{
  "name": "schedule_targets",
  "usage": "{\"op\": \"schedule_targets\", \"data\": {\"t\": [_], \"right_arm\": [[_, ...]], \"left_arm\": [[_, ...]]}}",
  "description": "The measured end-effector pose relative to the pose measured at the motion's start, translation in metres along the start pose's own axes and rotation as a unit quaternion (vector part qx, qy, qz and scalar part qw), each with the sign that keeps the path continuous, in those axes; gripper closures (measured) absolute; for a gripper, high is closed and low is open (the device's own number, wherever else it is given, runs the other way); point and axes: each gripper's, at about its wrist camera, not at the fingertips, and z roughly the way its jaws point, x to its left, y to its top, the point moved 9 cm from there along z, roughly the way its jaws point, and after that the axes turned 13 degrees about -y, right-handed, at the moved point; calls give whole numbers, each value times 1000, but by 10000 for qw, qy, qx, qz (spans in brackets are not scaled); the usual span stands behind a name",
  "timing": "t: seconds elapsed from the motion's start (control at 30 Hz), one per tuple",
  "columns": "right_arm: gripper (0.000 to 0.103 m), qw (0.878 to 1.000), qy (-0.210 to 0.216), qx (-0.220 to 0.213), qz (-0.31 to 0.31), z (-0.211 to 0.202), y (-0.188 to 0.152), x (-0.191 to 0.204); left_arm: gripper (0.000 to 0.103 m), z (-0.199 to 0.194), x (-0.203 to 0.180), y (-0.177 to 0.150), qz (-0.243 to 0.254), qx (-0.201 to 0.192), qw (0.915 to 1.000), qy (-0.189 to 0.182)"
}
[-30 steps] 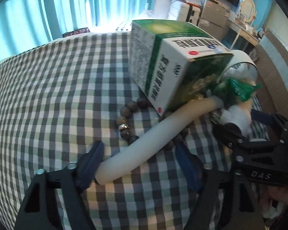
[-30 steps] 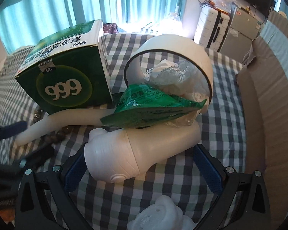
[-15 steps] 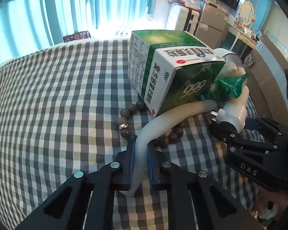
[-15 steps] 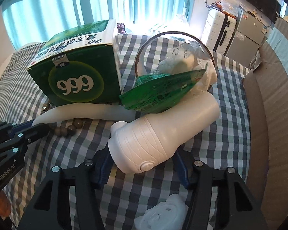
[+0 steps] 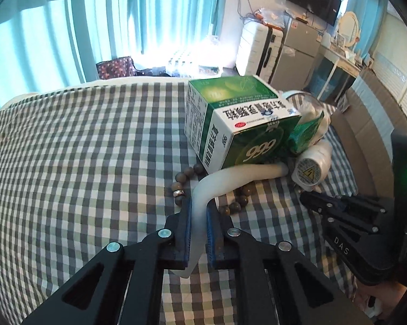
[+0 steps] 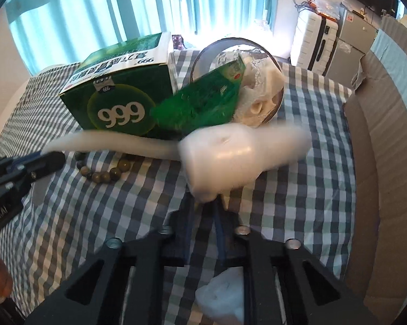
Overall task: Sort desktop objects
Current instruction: 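Lift the white tube with the left tool while the right tool lifts the white bottle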
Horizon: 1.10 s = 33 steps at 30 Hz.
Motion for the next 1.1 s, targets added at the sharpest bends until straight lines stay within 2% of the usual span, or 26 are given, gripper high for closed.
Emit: {"op": "schedule_targets", "data": {"t": [0.53, 0.7, 0.73, 0.77, 0.83, 0.87, 0.93, 1.1], "right_arm": [[103, 9978, 395, -520, 89, -44, 6, 2], [102, 9961, 221, -825, 209, -54, 12, -3], [98, 9959, 164, -853, 253, -53, 13, -6], [89, 9964, 131, -784, 281, -50, 13, -7], [18, 9971, 76, -622, 428, -43, 14, -12], [11, 9963, 83, -673, 520, -44, 15, -14], [11, 9938, 79, -882, 666, -48, 18, -16], [11, 9959, -267, -792, 353, -28, 27, -14]], "left_arm": [[93, -57, -3, 19, -31, -563, 9983, 114], [93, -81, -3, 28, -58, -825, 9964, 170], [93, -87, -2, 30, -67, -875, 9960, 178], [93, -91, -2, 31, -74, -914, 9956, 193], [93, -99, 1, 33, -97, -1000, 9947, 212], [93, -102, 3, 34, -109, -1030, 9944, 207], [93, -107, 6, 35, -122, -1073, 9939, 236], [93, -111, 18, 38, -179, -1117, 9932, 277]]}}
